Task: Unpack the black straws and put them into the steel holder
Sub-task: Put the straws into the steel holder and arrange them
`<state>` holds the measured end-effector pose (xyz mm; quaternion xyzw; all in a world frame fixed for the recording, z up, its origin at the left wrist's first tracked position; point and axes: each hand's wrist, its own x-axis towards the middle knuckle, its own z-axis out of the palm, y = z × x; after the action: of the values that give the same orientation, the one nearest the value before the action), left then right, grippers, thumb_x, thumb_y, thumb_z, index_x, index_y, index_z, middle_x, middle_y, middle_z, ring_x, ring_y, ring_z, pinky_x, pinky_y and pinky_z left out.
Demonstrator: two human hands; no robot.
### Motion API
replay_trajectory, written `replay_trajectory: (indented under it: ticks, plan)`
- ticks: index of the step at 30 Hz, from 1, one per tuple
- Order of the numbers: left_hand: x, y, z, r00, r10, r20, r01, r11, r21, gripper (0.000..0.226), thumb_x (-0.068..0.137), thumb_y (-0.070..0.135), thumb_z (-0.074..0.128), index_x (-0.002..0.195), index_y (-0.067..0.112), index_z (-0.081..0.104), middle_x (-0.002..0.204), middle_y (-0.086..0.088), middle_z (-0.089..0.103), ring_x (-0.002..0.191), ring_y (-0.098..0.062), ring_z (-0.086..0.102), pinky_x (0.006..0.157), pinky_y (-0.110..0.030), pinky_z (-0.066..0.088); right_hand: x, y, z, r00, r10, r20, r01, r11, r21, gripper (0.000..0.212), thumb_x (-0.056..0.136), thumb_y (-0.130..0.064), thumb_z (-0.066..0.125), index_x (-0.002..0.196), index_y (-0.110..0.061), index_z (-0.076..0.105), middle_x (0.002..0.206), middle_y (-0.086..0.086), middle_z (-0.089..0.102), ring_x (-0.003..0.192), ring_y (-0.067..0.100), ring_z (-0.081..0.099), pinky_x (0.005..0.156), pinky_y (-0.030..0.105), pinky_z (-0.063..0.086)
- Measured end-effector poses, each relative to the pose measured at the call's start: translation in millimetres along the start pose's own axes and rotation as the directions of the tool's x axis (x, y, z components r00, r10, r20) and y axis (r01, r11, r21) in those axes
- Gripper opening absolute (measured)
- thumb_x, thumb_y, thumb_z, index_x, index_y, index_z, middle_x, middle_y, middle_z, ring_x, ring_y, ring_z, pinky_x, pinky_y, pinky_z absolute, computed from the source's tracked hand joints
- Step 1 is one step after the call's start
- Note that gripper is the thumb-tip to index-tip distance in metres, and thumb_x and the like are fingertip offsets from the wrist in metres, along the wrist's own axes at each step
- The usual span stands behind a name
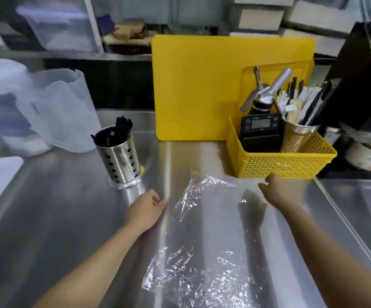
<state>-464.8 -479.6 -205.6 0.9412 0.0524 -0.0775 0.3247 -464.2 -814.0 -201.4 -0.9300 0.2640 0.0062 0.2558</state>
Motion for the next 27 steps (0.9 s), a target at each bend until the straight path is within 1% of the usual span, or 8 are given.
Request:
replay_trajectory:
  ticks: [3,5,8,12,18,22,25,27]
  plan:
    - [8,-9,-30,0.998,-0.017,-0.055,0.012,0.995,-0.096,0.019,0.084,0.041,0.058,0.085,0.021,0.058,0.086,0.005,0.063,0.084,-0.02,0.061,0.08,-0.033,0.049,-7,-44,-1,0.989,-0.143,0.03,0.14,0.985,0.099,0.03,0.087,-0.025,0.059,0.108,-0.004,0.057,0.105,0.02,0.064,0.096,0.038,0.06,0.079,0.041,0.048]
    - [13,-15,-51,0.996,-0.033,-0.08,0.02,0.985,-0.169,0.018,0.085,0.039,0.057,0.085,0.021,0.058,0.085,0.005,0.06,0.085,-0.021,0.059,0.074,-0.031,0.046,-15,-78,3,0.972,-0.227,0.064,0.215,0.964,0.155,0.023,0.086,-0.024,0.06,0.1,-0.006,0.059,0.096,0.018,0.066,0.09,0.036,0.064,0.074,0.039,0.049]
    - [19,-26,-81,0.994,-0.02,-0.104,-0.002,0.979,-0.206,0.018,0.086,0.037,0.057,0.088,0.019,0.058,0.084,0.005,0.06,0.084,-0.02,0.059,0.066,-0.028,0.041,-28,-130,17,0.933,-0.343,0.109,0.307,0.917,0.254,0.017,0.089,-0.023,0.059,0.096,-0.007,0.058,0.087,0.013,0.064,0.069,0.026,0.065,0.058,0.03,0.046]
    - [33,-46,-115,0.984,0.022,-0.175,-0.066,0.967,-0.247,0.015,0.086,0.033,0.058,0.084,0.018,0.059,0.08,0.002,0.061,0.078,-0.019,0.059,0.077,-0.038,0.05,-42,-192,37,0.897,-0.423,0.13,0.355,0.864,0.358,0.023,0.09,-0.024,0.057,0.102,-0.003,0.058,0.078,0.009,0.064,0.056,0.017,0.058,0.051,0.025,0.042]
    - [57,-56,-158,0.942,0.116,-0.316,-0.19,0.957,-0.217,0.016,0.085,0.032,0.06,0.07,0.031,0.052,0.075,0.013,0.061,0.076,-0.015,0.06,0.078,-0.038,0.052,-59,-264,63,0.881,-0.465,0.083,0.365,0.782,0.506,0.029,0.088,-0.033,0.058,0.103,-0.008,0.056,0.074,0.007,0.062,0.053,0.02,0.054,0.048,0.027,0.041]
    - [81,-53,-172,0.89,0.22,-0.399,-0.308,0.936,-0.169,0.012,0.083,0.031,0.062,0.076,0.033,0.051,0.076,0.013,0.062,0.079,-0.016,0.062,0.078,-0.037,0.051,-59,-296,76,0.879,-0.471,0.071,0.368,0.766,0.527,0.037,0.085,-0.042,0.061,0.105,-0.012,0.053,0.076,0.01,0.063,0.053,0.02,0.054,0.049,0.03,0.043]
    - [102,-49,-174,0.871,0.292,-0.395,-0.377,0.913,-0.155,0.008,0.084,0.032,0.061,0.087,0.027,0.055,0.084,0.008,0.063,0.084,-0.015,0.06,0.079,-0.037,0.05,-53,-311,87,0.891,-0.453,0.042,0.366,0.768,0.525,0.041,0.081,-0.049,0.063,0.104,-0.016,0.052,0.074,0.007,0.063,0.053,0.019,0.054,0.053,0.033,0.044]
    - [115,-47,-174,0.86,0.334,-0.386,-0.418,0.895,-0.157,0.015,0.085,0.032,0.061,0.095,0.022,0.058,0.089,0.007,0.063,0.087,-0.014,0.058,0.08,-0.033,0.048,-49,-318,95,0.903,-0.429,0.007,0.356,0.76,0.543,0.046,0.079,-0.051,0.063,0.109,-0.018,0.052,0.077,0.003,0.061,0.057,0.015,0.051,0.054,0.031,0.041]
